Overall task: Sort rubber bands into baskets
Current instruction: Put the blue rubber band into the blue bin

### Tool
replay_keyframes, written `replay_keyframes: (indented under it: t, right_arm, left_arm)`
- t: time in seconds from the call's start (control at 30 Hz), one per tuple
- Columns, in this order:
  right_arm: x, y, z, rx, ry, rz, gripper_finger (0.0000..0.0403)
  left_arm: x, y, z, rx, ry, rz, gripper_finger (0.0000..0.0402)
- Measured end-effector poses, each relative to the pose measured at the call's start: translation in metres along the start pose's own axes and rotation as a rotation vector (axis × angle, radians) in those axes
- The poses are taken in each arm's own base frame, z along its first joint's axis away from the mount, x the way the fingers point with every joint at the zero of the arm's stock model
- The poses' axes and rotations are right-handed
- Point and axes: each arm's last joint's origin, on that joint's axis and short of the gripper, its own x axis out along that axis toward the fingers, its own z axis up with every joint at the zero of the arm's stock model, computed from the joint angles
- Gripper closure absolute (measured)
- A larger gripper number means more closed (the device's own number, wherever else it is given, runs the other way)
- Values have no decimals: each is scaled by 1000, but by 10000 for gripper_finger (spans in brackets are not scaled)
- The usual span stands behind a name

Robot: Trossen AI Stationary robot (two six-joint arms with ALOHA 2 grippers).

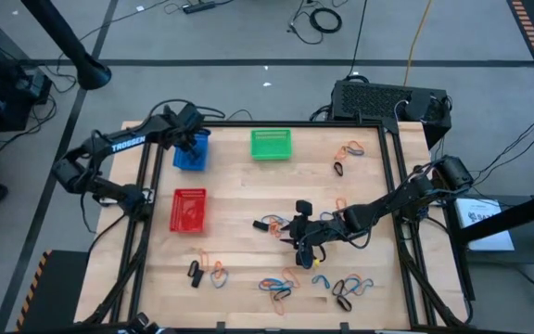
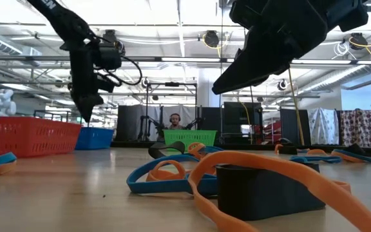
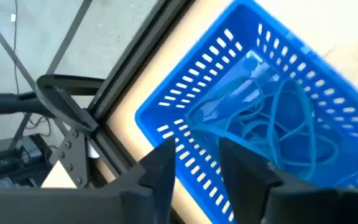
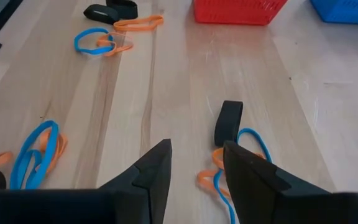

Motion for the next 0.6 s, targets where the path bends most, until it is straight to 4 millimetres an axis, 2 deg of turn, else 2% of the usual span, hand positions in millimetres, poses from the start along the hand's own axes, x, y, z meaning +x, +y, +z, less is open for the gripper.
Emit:
replay_keyframes:
  t: [0.13,0.27,0.37,0.47,0.6]
  right_arm:
    - [0,0,0,3,4,-1,264]
    - [0,1,-2,46,21,1,264]
    - [0,0,-5,128,50,3,264]
    - [-1,3,-8,210,97,76,264]
    - [-7,17,1,271,205,219,264]
  left_arm:
    - [-14,-4,5,8,23,-61,248]
    - [-29,-20,7,19,28,-220,245]
    - [-40,-43,5,98,-8,-383,244]
    - [-55,-70,2,204,-85,-438,244]
    - [-88,-109,-4,350,-285,-518,244]
